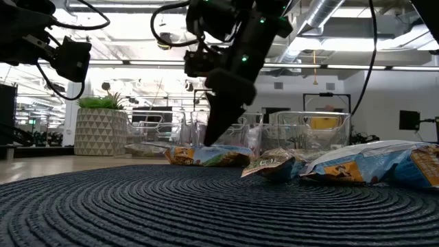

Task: Pick and place Granola Bars by type
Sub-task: Put the yellow granola bar into the right transparent bin

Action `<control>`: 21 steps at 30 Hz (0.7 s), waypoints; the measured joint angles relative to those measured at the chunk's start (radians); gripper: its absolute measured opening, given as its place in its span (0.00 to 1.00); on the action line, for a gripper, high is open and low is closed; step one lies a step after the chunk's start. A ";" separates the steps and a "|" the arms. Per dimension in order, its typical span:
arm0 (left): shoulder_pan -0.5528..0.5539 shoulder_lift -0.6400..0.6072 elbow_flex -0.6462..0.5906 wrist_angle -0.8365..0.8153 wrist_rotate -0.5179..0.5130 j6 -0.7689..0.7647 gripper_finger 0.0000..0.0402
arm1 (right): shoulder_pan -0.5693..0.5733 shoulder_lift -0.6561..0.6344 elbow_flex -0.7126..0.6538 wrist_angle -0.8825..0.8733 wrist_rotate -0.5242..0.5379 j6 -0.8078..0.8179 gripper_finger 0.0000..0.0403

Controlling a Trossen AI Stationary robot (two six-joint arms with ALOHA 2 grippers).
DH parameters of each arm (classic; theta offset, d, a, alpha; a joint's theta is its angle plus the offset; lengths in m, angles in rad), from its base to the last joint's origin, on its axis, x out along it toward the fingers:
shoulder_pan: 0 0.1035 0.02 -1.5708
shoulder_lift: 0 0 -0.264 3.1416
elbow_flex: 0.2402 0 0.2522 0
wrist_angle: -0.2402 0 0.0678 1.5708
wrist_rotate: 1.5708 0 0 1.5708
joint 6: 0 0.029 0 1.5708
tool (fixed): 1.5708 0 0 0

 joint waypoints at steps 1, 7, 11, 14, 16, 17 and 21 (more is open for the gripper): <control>0.000 -0.001 0.000 0.000 0.000 0.000 0.68 | 0.000 0.009 0.004 0.027 0.000 0.000 0.66; 0.000 0.000 0.000 0.000 0.000 0.000 0.68 | -0.001 0.022 0.003 0.026 0.000 -0.001 0.66; 0.000 0.000 0.000 0.000 0.000 0.000 0.68 | -0.003 0.022 0.003 0.032 0.000 -0.001 0.66; 0.000 0.000 0.000 0.000 0.000 0.000 0.68 | -0.003 0.022 0.003 0.031 -0.003 -0.001 0.66; 0.000 0.000 0.000 0.000 0.000 0.000 0.68 | -0.004 0.022 -0.001 0.036 -0.019 -0.001 0.66; 0.000 0.000 0.000 0.000 0.000 0.000 0.68 | -0.004 0.021 -0.006 0.039 -0.022 0.000 0.66; 0.000 0.000 0.000 0.000 0.000 0.000 0.68 | -0.004 0.022 -0.024 0.039 -0.024 0.000 0.66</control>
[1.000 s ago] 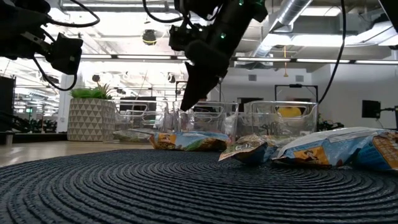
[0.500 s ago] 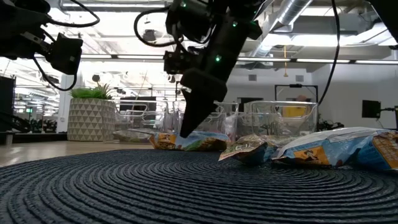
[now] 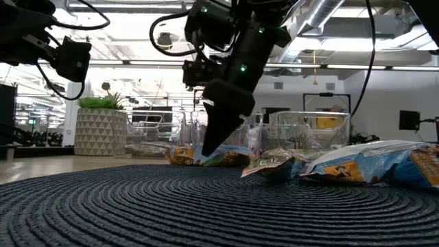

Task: Pick and place Granola Bars by type
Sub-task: Put the yellow granola bar into the right transparent bin

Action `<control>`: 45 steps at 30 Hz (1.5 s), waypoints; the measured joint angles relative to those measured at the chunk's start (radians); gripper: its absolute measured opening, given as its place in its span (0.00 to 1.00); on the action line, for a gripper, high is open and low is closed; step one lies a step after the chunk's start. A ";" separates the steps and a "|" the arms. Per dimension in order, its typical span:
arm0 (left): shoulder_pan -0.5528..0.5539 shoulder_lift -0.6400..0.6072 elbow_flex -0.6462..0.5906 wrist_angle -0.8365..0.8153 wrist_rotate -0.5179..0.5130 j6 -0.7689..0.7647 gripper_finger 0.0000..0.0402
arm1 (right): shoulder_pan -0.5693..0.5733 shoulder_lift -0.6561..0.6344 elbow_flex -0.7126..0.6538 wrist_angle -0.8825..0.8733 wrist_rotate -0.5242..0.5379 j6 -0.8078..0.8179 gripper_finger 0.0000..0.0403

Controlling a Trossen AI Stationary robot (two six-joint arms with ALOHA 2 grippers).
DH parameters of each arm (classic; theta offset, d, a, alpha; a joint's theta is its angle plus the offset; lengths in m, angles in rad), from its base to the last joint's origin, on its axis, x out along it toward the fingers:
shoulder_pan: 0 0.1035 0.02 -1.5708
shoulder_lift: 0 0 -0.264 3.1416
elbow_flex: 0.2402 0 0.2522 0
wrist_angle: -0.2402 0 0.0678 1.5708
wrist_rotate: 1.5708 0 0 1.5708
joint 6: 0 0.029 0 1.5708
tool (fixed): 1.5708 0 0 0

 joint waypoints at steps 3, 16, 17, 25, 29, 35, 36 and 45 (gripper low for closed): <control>0.000 0.000 0.000 0.000 0.000 0.000 0.68 | 0.000 0.000 -0.001 0.001 0.000 0.000 0.66; 0.000 0.000 0.000 0.000 0.000 0.000 0.68 | 0.011 0.043 0.001 -0.003 -0.022 0.001 0.54; 0.000 0.000 0.000 0.000 0.000 0.000 0.68 | 0.010 0.043 0.000 -0.002 -0.022 0.001 0.51; 0.000 0.000 0.000 0.000 0.000 0.000 0.68 | 0.010 0.045 0.004 0.002 -0.025 0.001 0.29; 0.000 0.000 0.000 0.000 0.000 0.000 0.68 | 0.010 0.045 0.004 0.003 -0.023 0.000 0.22; 0.000 0.000 0.000 0.000 0.000 0.000 0.68 | -0.002 0.040 0.013 -0.005 -0.019 0.000 0.18; 0.000 0.000 0.000 0.000 0.000 0.000 0.68 | -0.005 0.040 0.021 -0.013 -0.019 0.000 0.18; 0.000 0.000 0.000 0.000 0.000 0.000 0.68 | -0.014 0.038 0.099 -0.047 -0.019 -0.001 0.18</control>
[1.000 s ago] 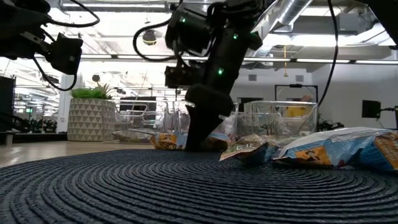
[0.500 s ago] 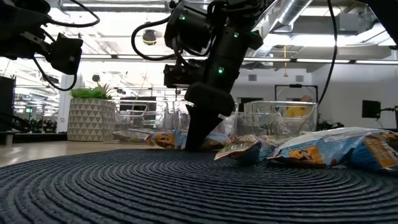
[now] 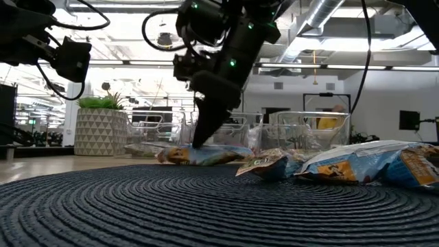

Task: Pick and place Granola Bars by type
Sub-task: Put the yellow granola bar into the right transparent bin

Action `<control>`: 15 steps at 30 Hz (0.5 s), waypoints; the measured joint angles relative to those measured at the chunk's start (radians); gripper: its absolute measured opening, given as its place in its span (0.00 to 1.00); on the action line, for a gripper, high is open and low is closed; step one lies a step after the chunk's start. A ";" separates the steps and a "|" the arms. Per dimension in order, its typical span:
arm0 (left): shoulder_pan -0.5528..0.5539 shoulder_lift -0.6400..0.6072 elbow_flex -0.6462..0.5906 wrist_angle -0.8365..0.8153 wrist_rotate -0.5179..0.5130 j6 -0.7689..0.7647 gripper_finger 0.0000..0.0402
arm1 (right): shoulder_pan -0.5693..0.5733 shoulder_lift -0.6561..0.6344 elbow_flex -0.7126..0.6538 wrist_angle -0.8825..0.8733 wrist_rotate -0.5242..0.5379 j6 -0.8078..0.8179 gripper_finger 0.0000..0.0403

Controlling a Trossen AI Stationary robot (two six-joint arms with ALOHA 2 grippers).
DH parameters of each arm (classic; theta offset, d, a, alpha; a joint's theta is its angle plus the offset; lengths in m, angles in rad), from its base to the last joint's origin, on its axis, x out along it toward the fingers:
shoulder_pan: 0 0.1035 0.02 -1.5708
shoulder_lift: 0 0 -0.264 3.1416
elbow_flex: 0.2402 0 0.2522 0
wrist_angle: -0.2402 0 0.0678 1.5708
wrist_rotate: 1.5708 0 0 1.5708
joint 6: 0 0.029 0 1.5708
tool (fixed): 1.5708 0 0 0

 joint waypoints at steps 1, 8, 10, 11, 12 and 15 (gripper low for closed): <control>0.000 0.000 0.000 0.000 0.000 0.000 0.68 | -0.002 0.000 0.010 -0.008 -0.002 -0.005 0.18; 0.000 0.000 0.000 0.000 0.000 0.000 0.68 | -0.003 -0.001 0.020 -0.043 -0.008 -0.034 0.18; 0.000 0.000 0.000 0.000 0.000 0.000 0.68 | -0.002 -0.001 0.020 -0.049 -0.019 -0.045 0.18; 0.000 0.000 0.000 0.000 0.000 0.000 0.68 | -0.001 -0.001 0.020 -0.049 -0.026 -0.053 0.18; 0.000 0.000 0.000 0.000 0.000 0.000 0.68 | 0.001 -0.001 0.020 -0.049 -0.029 -0.059 0.18; 0.000 0.000 0.000 0.000 0.000 0.000 0.68 | 0.004 -0.001 0.020 -0.048 -0.031 -0.068 0.22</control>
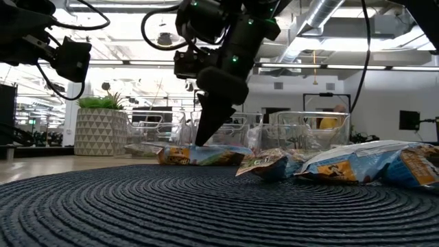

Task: Pick and place Granola Bars by type
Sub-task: Put the yellow granola bar into the right transparent bin

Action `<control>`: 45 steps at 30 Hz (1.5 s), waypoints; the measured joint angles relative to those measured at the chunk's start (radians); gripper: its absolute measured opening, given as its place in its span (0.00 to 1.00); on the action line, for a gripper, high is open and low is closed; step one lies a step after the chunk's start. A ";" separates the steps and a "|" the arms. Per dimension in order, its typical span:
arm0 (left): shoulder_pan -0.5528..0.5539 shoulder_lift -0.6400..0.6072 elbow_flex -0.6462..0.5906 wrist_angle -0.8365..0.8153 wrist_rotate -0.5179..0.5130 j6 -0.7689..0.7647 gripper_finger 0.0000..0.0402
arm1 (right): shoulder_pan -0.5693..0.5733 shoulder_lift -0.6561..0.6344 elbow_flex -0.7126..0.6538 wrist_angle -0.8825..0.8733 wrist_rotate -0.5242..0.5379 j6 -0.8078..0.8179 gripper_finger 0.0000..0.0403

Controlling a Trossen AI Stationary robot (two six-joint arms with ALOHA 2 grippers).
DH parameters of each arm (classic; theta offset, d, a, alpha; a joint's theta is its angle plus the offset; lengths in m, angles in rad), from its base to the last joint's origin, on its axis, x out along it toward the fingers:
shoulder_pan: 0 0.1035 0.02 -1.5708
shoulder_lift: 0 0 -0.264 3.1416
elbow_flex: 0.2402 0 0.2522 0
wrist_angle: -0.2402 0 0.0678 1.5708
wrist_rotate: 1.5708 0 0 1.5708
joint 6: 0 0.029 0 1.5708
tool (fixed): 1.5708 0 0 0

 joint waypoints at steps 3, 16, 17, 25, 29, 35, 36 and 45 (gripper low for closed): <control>0.000 0.000 0.000 0.000 0.000 0.000 0.68 | 0.004 -0.001 0.000 0.002 0.000 -0.011 0.28; 0.000 0.000 0.000 0.000 0.000 0.000 0.68 | 0.005 0.009 -0.001 0.017 0.000 -0.019 0.49; 0.000 0.000 0.000 0.000 0.000 0.000 0.68 | 0.004 0.009 -0.001 0.025 0.001 -0.019 0.49; 0.000 0.000 0.000 0.000 0.000 0.000 0.68 | -0.004 0.009 -0.034 0.044 0.001 -0.045 0.42; 0.000 0.000 0.000 0.000 0.000 0.000 0.68 | -0.005 0.010 -0.042 0.048 0.001 -0.045 0.40; 0.000 0.000 0.000 0.000 0.000 0.000 0.68 | -0.014 0.010 -0.042 0.055 0.000 -0.047 0.39; 0.000 0.000 0.000 0.000 0.000 0.000 0.68 | -0.015 0.010 -0.042 0.056 0.000 -0.047 0.39; 0.000 0.000 0.000 0.000 0.000 0.000 0.68 | -0.015 0.048 -0.043 0.062 -0.004 -0.070 0.29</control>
